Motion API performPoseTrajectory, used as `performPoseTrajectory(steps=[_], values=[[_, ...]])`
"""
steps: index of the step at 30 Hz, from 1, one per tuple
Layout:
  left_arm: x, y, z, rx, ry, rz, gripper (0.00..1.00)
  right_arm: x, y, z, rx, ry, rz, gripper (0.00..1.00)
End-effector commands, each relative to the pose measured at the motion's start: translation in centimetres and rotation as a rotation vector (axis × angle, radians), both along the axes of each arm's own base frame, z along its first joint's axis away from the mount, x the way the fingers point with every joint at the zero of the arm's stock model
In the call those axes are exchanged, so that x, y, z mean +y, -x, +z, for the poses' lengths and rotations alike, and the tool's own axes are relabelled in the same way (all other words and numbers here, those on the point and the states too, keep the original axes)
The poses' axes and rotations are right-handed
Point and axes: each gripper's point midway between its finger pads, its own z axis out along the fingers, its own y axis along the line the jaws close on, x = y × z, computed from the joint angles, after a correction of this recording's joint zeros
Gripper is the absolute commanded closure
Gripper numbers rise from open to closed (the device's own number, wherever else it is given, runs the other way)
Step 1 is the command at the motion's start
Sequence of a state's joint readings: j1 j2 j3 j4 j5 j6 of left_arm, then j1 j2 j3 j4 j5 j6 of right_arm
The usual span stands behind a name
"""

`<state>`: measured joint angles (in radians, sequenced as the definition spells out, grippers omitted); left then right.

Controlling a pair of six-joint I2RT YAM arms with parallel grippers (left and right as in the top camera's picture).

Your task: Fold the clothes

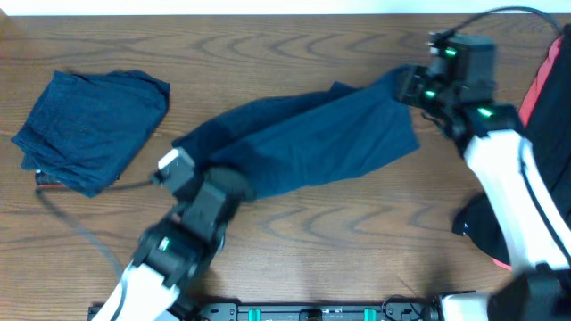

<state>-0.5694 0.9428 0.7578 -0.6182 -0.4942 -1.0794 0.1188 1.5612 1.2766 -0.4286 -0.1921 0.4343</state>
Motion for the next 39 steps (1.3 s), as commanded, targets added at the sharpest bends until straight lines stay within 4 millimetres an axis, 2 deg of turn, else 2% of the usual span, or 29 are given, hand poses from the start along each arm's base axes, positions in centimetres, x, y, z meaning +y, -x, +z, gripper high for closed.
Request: performPoseTrajectory(steps=[1, 7, 10, 13, 17, 20, 21, 23, 24, 26, 27, 28, 29, 30, 32, 34, 36, 39], values=[[3.4, -2.2, -2.7, 0.086, -0.157, 0.044, 0.94, -0.7, -2.7, -2.4, -0.009, 0.118, -0.050, 0.99], [5.7, -8.0, -8.1, 0.176, -0.097, -0.014, 0.94, 1.8, -4.9, -8.0, 0.032, 0.126, -0.005, 0.99], [6.9, -10.3, -10.0, 0.192, -0.088, -0.076, 0.94, 2.7, -5.4, -10.2, 0.052, 0.130, 0.012, 0.99], [7.1, -12.6, -11.8, 0.194, -0.090, -0.192, 0.94, 3.5, -6.0, -12.1, 0.059, 0.133, 0.026, 0.99], [7.8, -13.8, -14.4, 0.211, -0.076, -0.219, 0.94, 3.8, -6.4, -14.4, 0.076, 0.136, 0.030, 0.98], [8.0, -14.6, -15.5, 0.203, -0.090, -0.236, 0.93, 3.9, -6.7, -15.1, 0.074, 0.136, 0.031, 0.94], [8.0, -14.8, -15.6, 0.195, -0.103, -0.248, 0.93, 3.9, -6.9, -14.9, 0.063, 0.135, 0.030, 0.94], [8.1, -15.8, -14.7, 0.151, -0.135, -0.270, 0.85, 3.9, -7.8, -13.8, 0.014, 0.124, 0.023, 0.82], [8.1, -16.4, -13.7, 0.123, -0.147, -0.274, 0.77, 3.7, -8.3, -12.8, -0.016, 0.116, 0.018, 0.79], [8.4, -17.6, -11.6, 0.074, -0.162, -0.272, 0.46, 3.4, -9.1, -10.5, -0.067, 0.097, 0.012, 0.71], [8.6, -18.2, -10.3, 0.051, -0.166, -0.263, 0.39, 3.2, -9.4, -9.1, -0.094, 0.083, 0.013, 0.60], [8.9, -18.7, -9.0, 0.028, -0.170, -0.256, 0.31, 3.0, -9.5, -7.8, -0.116, 0.073, 0.015, 0.55], [9.2, -19.1, -7.6, 0.007, -0.173, -0.248, 0.21, 2.8, -9.5, -6.6, -0.138, 0.069, 0.023, 0.54], [9.4, -19.3, -6.4, -0.007, -0.175, -0.242, 0.15, 2.3, -9.3, -5.6, -0.145, 0.069, 0.017, 0.54], [9.7, -18.8, -4.4, -0.012, -0.177, -0.236, 0.09, 0.8, -8.3, -4.5, -0.122, 0.077, -0.008, 0.51], [9.6, -17.6, -3.7, 0.018, -0.170, -0.238, 0.02, -0.5, -6.7, -4.8, -0.046, 0.088, -0.026, 0.51], [9.2, -15.7, -4.3, 0.090, -0.136, -0.232, 0.01, -1.1, -4.6, -6.2, 0.059, 0.098, -0.024, 0.53], [8.0, -12.7, -6.9, 0.241, -0.102, -0.259, 0.01, -1.3, -0.7, -10.3, 0.270, 0.139, 0.005, 0.53]])
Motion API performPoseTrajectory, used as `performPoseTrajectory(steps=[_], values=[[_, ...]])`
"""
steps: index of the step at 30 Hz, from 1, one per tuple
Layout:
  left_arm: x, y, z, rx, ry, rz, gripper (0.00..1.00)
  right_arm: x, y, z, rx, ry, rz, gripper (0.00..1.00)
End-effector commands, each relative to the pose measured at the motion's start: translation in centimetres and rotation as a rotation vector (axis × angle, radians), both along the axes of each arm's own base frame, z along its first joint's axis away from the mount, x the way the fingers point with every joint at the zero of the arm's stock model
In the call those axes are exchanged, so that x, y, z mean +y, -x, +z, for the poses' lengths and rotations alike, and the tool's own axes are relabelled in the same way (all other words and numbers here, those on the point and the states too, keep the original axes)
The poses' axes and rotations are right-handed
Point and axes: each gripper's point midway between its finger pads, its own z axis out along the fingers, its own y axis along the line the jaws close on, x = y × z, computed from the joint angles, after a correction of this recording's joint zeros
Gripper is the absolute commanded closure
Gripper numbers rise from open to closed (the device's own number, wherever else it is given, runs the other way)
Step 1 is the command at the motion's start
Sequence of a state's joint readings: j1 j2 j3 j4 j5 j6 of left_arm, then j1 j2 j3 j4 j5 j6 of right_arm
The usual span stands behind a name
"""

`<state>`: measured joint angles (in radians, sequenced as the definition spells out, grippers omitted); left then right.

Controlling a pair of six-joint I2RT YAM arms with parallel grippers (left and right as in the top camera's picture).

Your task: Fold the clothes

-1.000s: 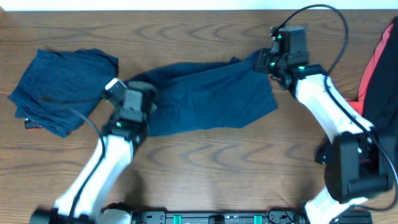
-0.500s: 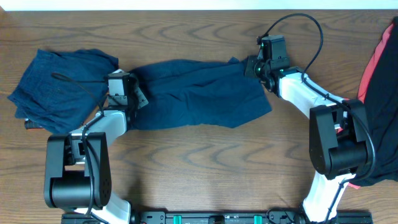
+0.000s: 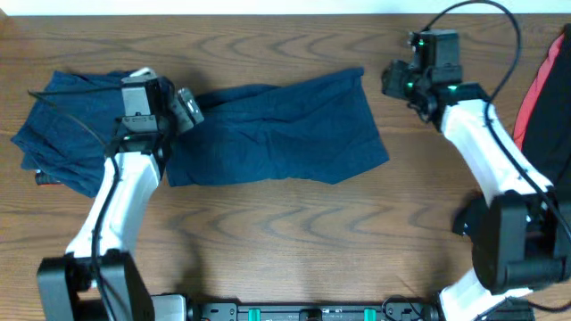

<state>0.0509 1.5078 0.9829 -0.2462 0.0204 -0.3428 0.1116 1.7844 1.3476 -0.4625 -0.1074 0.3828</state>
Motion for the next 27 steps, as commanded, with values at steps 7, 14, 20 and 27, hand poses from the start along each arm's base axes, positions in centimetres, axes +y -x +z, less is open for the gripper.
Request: performPoseTrajectory(steps=[7, 14, 20, 27], values=[[-3.8, 2.9, -6.9, 0.235, 0.001, -0.088, 0.05, 3.3, 6.7, -11.2, 0.362, -0.014, 0.159, 0.42], [-3.6, 4.4, -12.1, 0.391, -0.005, -0.082, 0.05, 7.1, 9.0, -15.2, 0.466, -0.065, 0.265, 0.36], [-3.9, 7.2, -14.4, 0.532, 0.006, -0.086, 0.13, 7.5, 11.0, -16.1, 0.526, -0.013, 0.345, 0.99], [-7.1, 11.9, -14.6, 0.718, 0.150, -0.138, 0.53, -2.4, 13.1, -16.1, 0.691, 0.218, -0.063, 0.99]])
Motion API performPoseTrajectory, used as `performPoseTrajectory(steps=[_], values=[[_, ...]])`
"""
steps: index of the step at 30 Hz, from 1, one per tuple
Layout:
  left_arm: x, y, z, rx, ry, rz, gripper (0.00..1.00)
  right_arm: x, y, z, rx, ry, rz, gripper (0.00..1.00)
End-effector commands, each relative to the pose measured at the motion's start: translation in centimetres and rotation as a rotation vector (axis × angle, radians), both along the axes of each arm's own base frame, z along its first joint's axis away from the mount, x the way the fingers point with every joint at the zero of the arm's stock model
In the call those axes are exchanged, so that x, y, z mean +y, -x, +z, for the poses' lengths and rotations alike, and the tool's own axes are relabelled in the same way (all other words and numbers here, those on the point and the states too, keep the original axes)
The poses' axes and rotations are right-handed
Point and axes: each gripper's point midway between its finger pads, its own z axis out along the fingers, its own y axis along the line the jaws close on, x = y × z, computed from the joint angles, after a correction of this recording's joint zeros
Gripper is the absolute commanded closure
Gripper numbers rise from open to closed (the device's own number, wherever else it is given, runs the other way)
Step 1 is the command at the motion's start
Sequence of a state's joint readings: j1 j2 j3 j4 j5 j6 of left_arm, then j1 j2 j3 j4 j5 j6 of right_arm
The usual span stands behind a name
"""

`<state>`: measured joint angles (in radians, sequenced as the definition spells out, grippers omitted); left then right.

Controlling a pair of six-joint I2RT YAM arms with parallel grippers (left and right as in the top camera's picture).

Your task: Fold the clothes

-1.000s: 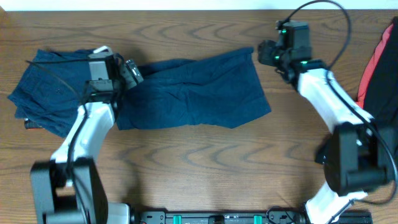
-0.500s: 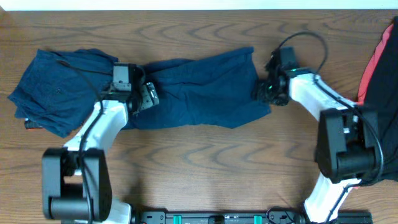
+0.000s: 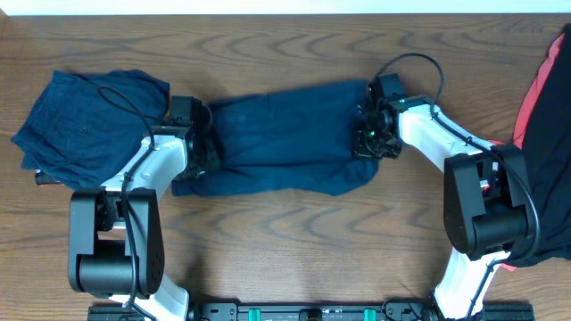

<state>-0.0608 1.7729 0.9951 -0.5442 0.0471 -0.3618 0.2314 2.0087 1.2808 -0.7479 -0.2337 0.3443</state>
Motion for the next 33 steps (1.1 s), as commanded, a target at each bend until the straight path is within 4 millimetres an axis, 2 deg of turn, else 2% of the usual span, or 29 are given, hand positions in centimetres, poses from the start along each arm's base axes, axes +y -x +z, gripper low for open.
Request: performPoseTrajectory(steps=[1, 3, 5, 8, 10, 12, 14, 15, 16, 19, 22, 26, 33], values=[[-3.0, 5.2, -2.5, 0.209, 0.115, 0.003, 0.53, -9.4, 2.2, -2.1, 0.102, 0.340, -0.215, 0.99], [-4.1, 6.4, -2.5, 0.253, 0.107, -0.007, 0.54, -12.5, 2.7, -1.2, 0.110, 0.422, -0.281, 0.99], [-5.3, 7.2, -2.2, 0.272, 0.098, -0.051, 0.55, -14.5, 2.6, -0.2, 0.098, 0.449, -0.330, 0.99], [-6.8, 7.3, -1.5, 0.248, 0.092, -0.104, 0.54, -15.4, 1.7, 1.4, 0.047, 0.398, -0.326, 0.93], [-7.2, 6.9, -0.6, 0.212, 0.099, -0.106, 0.51, -15.0, 0.9, 2.8, -0.011, 0.349, -0.266, 0.82], [-7.0, 6.4, 0.6, 0.173, 0.109, -0.093, 0.41, -14.9, 0.2, 4.5, -0.072, 0.343, -0.242, 0.65], [-6.4, 6.0, 2.2, 0.130, 0.118, -0.074, 0.25, -14.9, -0.3, 6.6, -0.138, 0.337, -0.245, 0.37], [-6.2, 5.9, 2.7, 0.114, 0.122, -0.066, 0.11, -14.9, -0.4, 7.4, -0.162, 0.335, -0.248, 0.30], [-5.9, 5.7, 3.4, 0.094, 0.126, -0.056, 0.02, -14.7, -0.6, 8.5, -0.193, 0.322, -0.251, 0.26], [-5.3, 5.3, 4.1, 0.063, 0.126, -0.050, 0.02, -12.7, -0.8, 10.9, -0.270, 0.228, -0.173, 0.32], [-4.5, 5.1, 3.4, 0.062, 0.097, -0.055, 0.02, -10.4, -0.6, 12.4, -0.307, 0.153, -0.091, 0.36], [-5.6, 4.6, 1.4, 0.061, 0.152, -0.083, 0.02, -8.4, 0.1, 12.4, -0.296, 0.141, -0.032, 0.36], [-7.4, 5.3, -2.3, 0.158, 0.248, -0.090, 0.01, -4.5, 0.8, 12.2, -0.303, 0.130, 0.099, 0.36]])
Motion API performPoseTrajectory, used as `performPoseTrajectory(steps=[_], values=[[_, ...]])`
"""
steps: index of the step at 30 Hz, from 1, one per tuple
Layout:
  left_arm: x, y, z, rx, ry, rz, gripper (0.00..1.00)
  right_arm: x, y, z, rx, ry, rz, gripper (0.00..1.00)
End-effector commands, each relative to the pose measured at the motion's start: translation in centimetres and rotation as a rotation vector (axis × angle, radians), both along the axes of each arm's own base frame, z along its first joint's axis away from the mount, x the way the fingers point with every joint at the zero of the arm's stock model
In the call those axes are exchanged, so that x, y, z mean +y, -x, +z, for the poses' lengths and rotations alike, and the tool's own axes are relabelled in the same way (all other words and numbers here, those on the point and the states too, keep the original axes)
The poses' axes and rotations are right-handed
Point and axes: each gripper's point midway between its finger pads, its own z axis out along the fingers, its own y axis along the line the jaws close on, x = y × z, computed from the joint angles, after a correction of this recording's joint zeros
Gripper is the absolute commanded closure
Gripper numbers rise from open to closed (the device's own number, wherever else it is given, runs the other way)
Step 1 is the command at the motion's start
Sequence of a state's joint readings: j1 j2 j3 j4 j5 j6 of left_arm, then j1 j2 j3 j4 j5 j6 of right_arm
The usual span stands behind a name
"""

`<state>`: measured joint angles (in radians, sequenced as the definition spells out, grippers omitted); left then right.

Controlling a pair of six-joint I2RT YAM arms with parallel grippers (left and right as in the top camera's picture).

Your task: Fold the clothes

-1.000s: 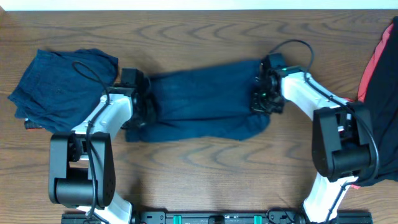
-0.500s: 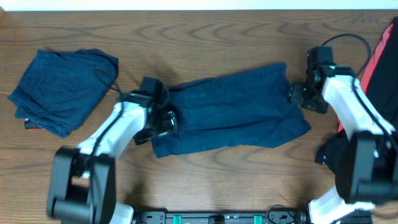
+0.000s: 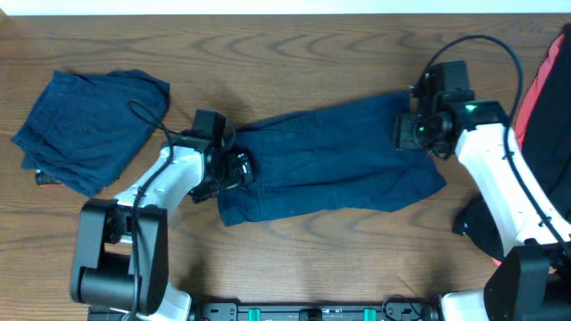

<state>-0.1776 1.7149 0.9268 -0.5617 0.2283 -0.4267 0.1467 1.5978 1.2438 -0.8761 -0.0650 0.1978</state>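
A dark blue garment (image 3: 330, 165) lies in a long, slightly tilted band across the middle of the table. My left gripper (image 3: 239, 166) is down at its left end, its fingers closed into the cloth edge. At the garment's upper right corner, my right gripper (image 3: 407, 132) pinches the fabric there. The fingertips of both are partly hidden by cloth and gripper bodies.
A folded blue garment (image 3: 89, 129) lies at the far left of the wooden table (image 3: 294, 259). Red and black clothing (image 3: 542, 89) hangs at the right edge. A dark object (image 3: 473, 223) sits beside the right arm's base.
Both grippers have moved to the right, and the blue garment has gone with them. It now lies further right and tilted, with its right end higher.
The garment first lay bunched on a diagonal, with a gripper at each end. Then it lay flat, the left gripper at its upper left corner and the right gripper clear of it. Later both grippers were at its ends, and now it sits shifted right.
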Motion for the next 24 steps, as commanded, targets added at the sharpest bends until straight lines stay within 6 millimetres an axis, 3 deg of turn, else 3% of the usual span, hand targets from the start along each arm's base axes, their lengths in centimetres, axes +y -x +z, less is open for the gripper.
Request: performPoseTrajectory(steps=[1, 2, 6, 11, 14, 17, 21, 24], values=[[-1.2, 2.1, -2.6, 0.113, 0.081, -0.020, 0.01, 2.1, 0.5, -0.1, 0.002, 0.000, 0.095, 0.38], [-1.5, 2.1, -2.7, 0.116, 0.098, -0.023, 0.05, 2.6, 0.5, -0.2, 0.002, 0.000, 0.107, 0.41], [-3.0, 1.6, -2.0, 0.068, 0.182, -0.124, 0.55, 4.2, 0.3, -0.7, -0.005, -0.003, 0.149, 0.61], [-4.3, 0.8, -1.0, 0.012, 0.265, -0.223, 0.85, 6.0, -0.2, -1.8, -0.009, -0.004, 0.193, 0.63], [-4.1, 0.6, -0.1, 0.008, 0.285, -0.208, 0.94, 7.4, -0.4, -3.0, 0.000, -0.005, 0.226, 0.63], [-3.4, 0.5, 1.4, -0.001, 0.284, -0.186, 0.93, 8.9, -0.4, -4.3, 0.015, -0.012, 0.262, 0.66], [-2.3, 0.6, 4.8, -0.030, 0.285, -0.153, 0.94, 12.3, 0.9, -7.0, 0.085, -0.080, 0.358, 0.85], [-1.7, 0.1, 8.1, -0.103, 0.285, -0.139, 0.94, 15.2, 3.0, -9.5, 0.182, -0.154, 0.428, 0.99]])
